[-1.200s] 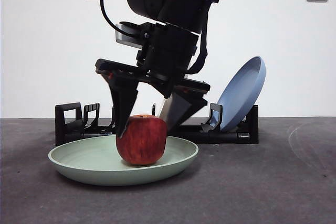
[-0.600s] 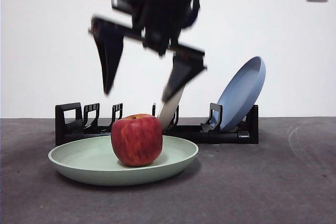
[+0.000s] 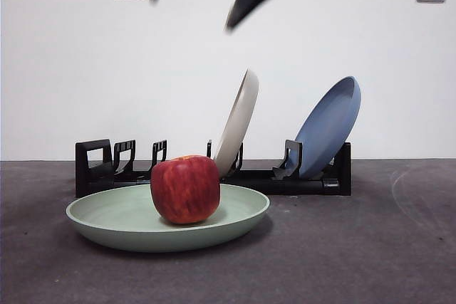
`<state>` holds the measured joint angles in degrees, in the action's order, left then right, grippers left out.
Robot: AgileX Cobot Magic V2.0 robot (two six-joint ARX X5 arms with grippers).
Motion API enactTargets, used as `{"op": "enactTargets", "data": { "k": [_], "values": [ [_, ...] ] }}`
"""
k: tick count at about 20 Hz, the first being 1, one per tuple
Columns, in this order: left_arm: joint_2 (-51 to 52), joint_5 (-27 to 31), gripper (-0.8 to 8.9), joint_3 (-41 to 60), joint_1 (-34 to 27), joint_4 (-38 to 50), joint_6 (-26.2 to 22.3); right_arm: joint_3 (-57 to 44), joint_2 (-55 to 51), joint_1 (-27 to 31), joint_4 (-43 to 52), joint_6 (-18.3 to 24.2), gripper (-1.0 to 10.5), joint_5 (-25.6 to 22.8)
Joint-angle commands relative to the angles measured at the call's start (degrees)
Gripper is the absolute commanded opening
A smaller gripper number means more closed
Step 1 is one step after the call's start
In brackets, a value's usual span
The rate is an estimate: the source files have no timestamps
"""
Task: Take the green plate from the plate rack,put the plate on the table,take the apple from the table,put the apple in the plate
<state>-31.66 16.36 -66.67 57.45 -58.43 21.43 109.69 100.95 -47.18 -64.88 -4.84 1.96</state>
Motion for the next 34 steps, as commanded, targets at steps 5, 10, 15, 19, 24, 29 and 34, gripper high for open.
{"op": "enactTargets", "data": {
  "k": [5, 10, 15, 19, 24, 29, 34],
  "values": [
    [-3.0, 0.2, 2.21, 0.2, 0.2, 6.6, -4.0, 0.3, -12.8, -0.1, -7.0, 1.8, 5.4, 0.0],
    [-8.5, 0.1, 2.21, 0.2, 0.2, 10.7, -5.5, -0.1, -25.4, -0.1, -12.3, 1.9, 5.3, -0.1],
    [-13.8, -1.7, 2.21, 0.2, 0.2, 14.8, -5.7, -3.4, -36.4, -0.1, -14.1, -0.1, 5.3, -0.1],
    [-15.9, -6.3, 2.21, 0.2, 0.2, 18.2, -5.6, -12.7, -45.0, -0.1, -14.1, -3.1, 5.3, -4.6],
    [-16.0, -6.5, 2.2, 0.2, 0.2, 19.3, -5.6, -25.7, -49.8, -0.1, -13.9, -4.2, 5.3, -9.6],
    [-16.4, -6.3, -0.14, 0.2, 0.2, 16.5, -6.7, -34.5, -49.6, -0.1, -8.9, -3.2, 0.0, -8.2],
    [-16.4, -6.3, -0.08, 0.2, 0.2, 13.0, -7.1, -35.1, -49.5, -0.1, -8.5, -3.1, -0.1, -7.3]
  ]
}}
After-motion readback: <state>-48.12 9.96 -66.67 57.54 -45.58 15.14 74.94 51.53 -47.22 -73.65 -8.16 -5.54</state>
